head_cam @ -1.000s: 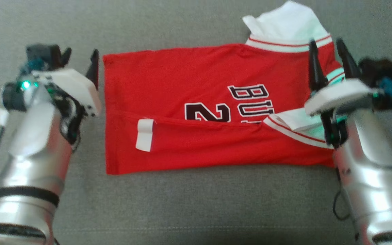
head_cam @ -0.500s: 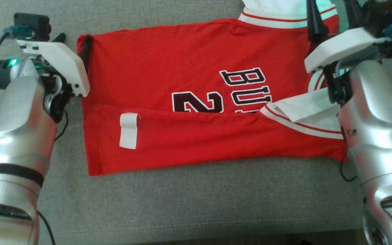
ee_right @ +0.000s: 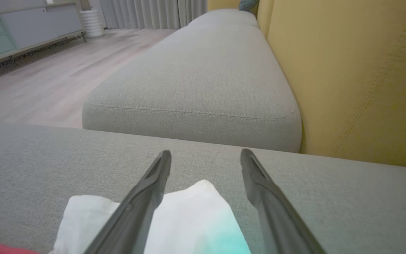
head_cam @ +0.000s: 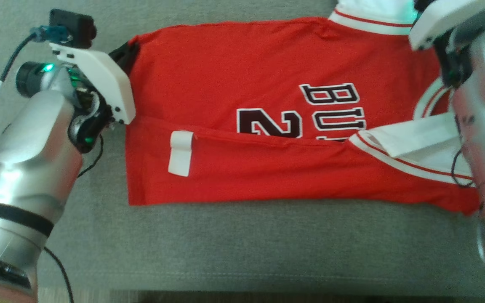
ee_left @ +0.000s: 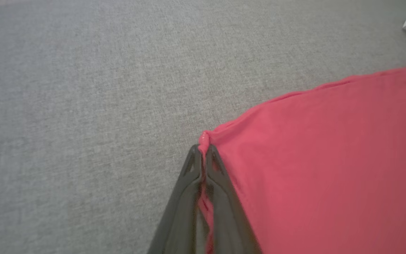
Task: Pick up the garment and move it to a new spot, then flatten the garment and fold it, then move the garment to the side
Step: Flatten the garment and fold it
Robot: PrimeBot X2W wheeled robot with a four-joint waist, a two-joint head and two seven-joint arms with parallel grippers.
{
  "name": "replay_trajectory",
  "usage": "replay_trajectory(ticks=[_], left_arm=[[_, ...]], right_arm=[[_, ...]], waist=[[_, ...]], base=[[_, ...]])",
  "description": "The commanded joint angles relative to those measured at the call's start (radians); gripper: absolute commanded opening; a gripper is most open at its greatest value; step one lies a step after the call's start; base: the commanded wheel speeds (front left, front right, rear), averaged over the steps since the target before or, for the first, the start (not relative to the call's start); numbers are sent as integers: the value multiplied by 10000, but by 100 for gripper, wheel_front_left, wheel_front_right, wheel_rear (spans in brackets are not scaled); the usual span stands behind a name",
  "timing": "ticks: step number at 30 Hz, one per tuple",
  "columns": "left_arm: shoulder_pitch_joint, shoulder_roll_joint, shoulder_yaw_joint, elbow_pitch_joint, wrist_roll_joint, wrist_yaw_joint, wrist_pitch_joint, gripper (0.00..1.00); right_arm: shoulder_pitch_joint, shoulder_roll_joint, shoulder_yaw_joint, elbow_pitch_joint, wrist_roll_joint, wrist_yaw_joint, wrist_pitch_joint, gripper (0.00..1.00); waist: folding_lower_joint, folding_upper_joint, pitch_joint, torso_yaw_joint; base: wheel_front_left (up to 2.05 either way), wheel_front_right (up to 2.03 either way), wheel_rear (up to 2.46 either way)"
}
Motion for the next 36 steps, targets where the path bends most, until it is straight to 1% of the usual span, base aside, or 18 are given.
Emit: replay_trajectory(ticks=[1, 4, 9, 12, 16, 17, 18, 19, 21, 25, 29, 33, 35, 36], left_arm=[[-146, 486, 100, -146, -54, -58, -38, 0], [-351, 418, -286, -257, -232, -58, -368, 0], [-663, 148, -880, -218, -542, -59, -761, 0], [-789, -24, -1222, -127, -710, -59, -967, 0], [-922, -177, -1627, 34, -963, -59, -1183, 0], [-959, -195, -1718, 84, -1020, -59, -1228, 0], [-999, -209, -1802, 130, -1083, -59, -1266, 0], [-1109, -210, -1954, 219, -1205, -59, -1317, 0], [-1295, -174, -2041, 341, -1260, -59, -1431, 0], [-1755, -178, -1952, 797, -1132, -31, -2212, 0], [-2303, -283, -1731, 1332, -928, 336, -3122, 0], [-2811, -313, -1497, 1749, -691, 786, -3598, 0], [-2888, -360, -1382, 1866, -582, 919, -3711, 0], [-2836, -389, -1393, 1929, -515, 878, -3735, 0]], right_arm=[[-372, 67, 47, -158, -72, 65, 101, 100], [-929, -8, -189, 465, -129, 65, 625, 100], [-1684, -517, -112, 1483, -975, 65, 1669, 100], [-1915, -808, -293, 2027, -1442, 65, 2242, 100], [-1964, -862, -555, 2557, -1719, 65, 2819, 100], [-1959, -840, -602, 2646, -1739, 65, 2951, 93], [-1958, -782, -571, 2692, -1770, 65, 2997, 37], [-2011, -751, -593, 2741, -1746, 65, 2985, 0], [-2155, -821, -528, 2665, -1872, 65, 2775, 0], [-2411, -957, -727, 2402, -2036, 65, 1991, 0], [-2716, -1138, -1208, 1925, -2447, 65, 732, 0], [-2973, -1019, -1827, 1610, -3031, 65, -177, 0], [-2914, -947, -2121, 1652, -3340, 65, -351, 0], [-2827, -891, -2282, 1728, -3455, 65, -364, 0]], waist=[[-1, 0, 125, 186], [-1, 0, 264, 502], [-1, 0, 494, 993], [-1, 0, 554, 1181], [-1, 0, 545, 1291], [-1, 0, 544, 1300], [-1, 0, 549, 1303], [-1, 0, 580, 1293], [-1, 0, 641, 1273], [-1, 0, 654, 1268], [-1, 0, 637, 1271], [-1, 0, 499, 1178], [-1, 0, 304, 1120], [-1, 0, 175, 1071]], base=[[0, 0, 0], [0, 0, 0], [0, 0, 0], [0, 0, 0], [0, 0, 0], [0, 0, 0], [0, 0, 0], [0, 0, 0], [0, 0, 0], [0, 0, 0], [0, 0, 0], [0, 0, 0], [0, 0, 0], [0, 0, 0]])
